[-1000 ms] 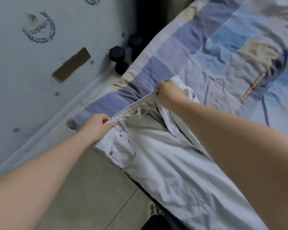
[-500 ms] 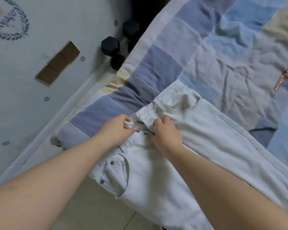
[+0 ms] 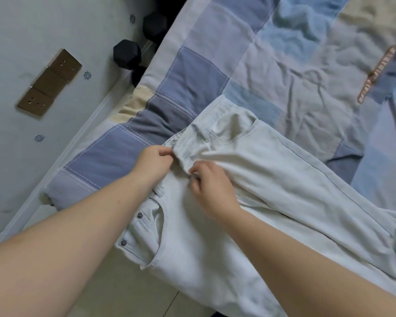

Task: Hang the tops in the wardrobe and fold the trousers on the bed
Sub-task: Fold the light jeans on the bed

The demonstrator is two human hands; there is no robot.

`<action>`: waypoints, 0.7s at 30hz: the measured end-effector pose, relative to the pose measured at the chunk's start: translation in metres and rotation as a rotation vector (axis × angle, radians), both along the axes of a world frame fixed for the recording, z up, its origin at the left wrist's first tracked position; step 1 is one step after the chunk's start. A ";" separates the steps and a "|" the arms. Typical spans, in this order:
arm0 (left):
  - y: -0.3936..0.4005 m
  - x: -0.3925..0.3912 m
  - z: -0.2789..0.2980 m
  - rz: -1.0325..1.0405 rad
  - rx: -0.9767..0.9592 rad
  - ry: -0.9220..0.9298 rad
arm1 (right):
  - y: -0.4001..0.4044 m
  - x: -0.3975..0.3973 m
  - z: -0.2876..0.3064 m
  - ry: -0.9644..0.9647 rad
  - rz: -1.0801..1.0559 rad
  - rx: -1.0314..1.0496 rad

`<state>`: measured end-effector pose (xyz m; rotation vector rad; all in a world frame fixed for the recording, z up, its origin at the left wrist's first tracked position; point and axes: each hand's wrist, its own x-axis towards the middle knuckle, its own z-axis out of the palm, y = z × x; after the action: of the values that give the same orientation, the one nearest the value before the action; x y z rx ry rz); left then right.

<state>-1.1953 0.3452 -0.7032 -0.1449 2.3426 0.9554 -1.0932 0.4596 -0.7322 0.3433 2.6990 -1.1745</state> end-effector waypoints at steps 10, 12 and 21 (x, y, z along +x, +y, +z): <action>0.041 0.017 0.014 -0.240 -0.149 0.390 | 0.044 0.041 0.004 -0.020 -0.108 -0.165; 0.066 0.032 0.023 -0.320 -0.066 0.384 | 0.069 0.066 0.012 -0.042 -0.190 -0.178; 0.221 0.177 0.048 -0.695 0.131 0.089 | 0.216 0.250 0.044 -0.199 -0.524 -0.069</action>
<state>-1.0185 0.5662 -0.6549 0.7293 2.1448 0.7563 -0.8437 0.6752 -0.6880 1.1418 2.4553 -1.2636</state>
